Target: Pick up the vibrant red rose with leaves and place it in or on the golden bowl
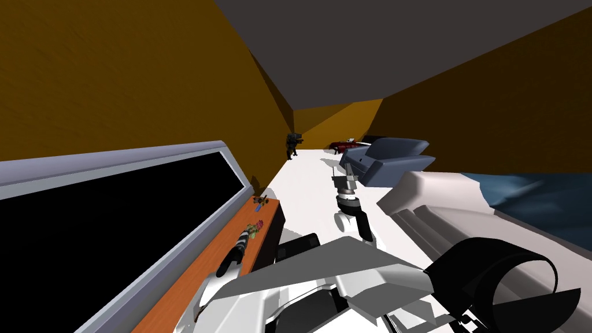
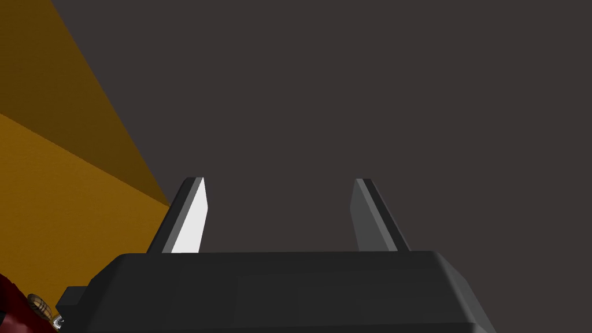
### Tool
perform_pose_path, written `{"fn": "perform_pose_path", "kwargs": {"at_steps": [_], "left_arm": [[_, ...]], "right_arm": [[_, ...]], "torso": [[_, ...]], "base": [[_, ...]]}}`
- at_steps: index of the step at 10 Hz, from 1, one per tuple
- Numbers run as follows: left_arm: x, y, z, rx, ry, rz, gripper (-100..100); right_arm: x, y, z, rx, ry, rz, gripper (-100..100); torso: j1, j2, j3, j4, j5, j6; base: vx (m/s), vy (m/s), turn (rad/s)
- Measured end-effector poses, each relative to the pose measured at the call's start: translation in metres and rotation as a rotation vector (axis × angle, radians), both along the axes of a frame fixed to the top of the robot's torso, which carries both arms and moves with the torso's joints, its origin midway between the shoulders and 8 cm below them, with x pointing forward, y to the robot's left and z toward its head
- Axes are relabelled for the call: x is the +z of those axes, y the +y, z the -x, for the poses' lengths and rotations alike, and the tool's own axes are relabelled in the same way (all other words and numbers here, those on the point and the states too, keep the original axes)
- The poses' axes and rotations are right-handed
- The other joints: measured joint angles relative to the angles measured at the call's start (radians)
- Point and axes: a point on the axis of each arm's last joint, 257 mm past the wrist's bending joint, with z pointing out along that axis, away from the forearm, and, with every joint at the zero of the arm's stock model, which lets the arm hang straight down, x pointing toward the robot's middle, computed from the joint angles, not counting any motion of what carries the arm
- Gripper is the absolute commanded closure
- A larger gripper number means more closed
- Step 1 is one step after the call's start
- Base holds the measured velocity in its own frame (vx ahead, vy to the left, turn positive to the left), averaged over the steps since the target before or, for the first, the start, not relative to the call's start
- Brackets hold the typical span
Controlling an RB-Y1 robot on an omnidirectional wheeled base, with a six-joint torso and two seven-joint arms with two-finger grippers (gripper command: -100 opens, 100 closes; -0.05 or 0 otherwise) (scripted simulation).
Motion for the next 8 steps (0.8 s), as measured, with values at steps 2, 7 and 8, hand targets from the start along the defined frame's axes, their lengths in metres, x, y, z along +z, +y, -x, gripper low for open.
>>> {"fn": "perform_pose_path", "kwargs": {"at_steps": [2, 7, 8], "left_arm": [[0.008, 0.008, 0.005, 0.006, 0.0, -0.009, 100], [0.03, 0.021, 0.014, 0.013, -0.004, -0.027, 100], [0.035, 0.023, 0.016, 0.014, -0.004, -0.03, 100]], "right_arm": [[0.0, 0.0, 0.0, 0.0, 0.0, 0.0, 0], [0.0, 0.0, 0.0, 0.0, 0.0, 0.0, 0], [0.0, 0.0, 0.0, 0.0, 0.0, 0.0, 0]], "torso": [[0.0, 0.0, 0.0, 0.0, 0.0, 0.0], [-0.002, 0.0, 0.0, 0.001, -0.001, 0.0], [0.0, 0.0, 0.001, 0.001, -0.001, 0.0]], "base": [[-0.103, 0.047, 0.018], [-0.101, 0.049, 0.019], [-0.104, 0.06, -0.002]]}}
